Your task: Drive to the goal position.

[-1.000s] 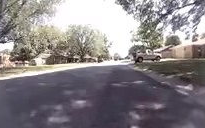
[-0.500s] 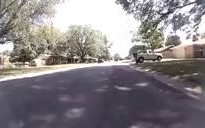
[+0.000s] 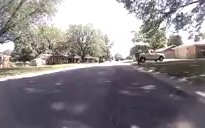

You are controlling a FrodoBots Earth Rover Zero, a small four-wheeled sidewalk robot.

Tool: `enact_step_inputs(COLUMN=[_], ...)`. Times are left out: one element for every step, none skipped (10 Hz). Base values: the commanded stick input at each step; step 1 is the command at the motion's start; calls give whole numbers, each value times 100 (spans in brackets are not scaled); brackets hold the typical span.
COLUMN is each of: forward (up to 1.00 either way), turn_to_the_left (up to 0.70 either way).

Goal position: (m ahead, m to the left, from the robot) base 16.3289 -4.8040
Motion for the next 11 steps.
enact_step_inputs(forward=[50, 50, 50, 50, 50, 50, 50, 50, 50, 50, 50], turn_to_the_left=[0, 0, 0, 0, 0, 0, -23, -50, -50, -50, -50])
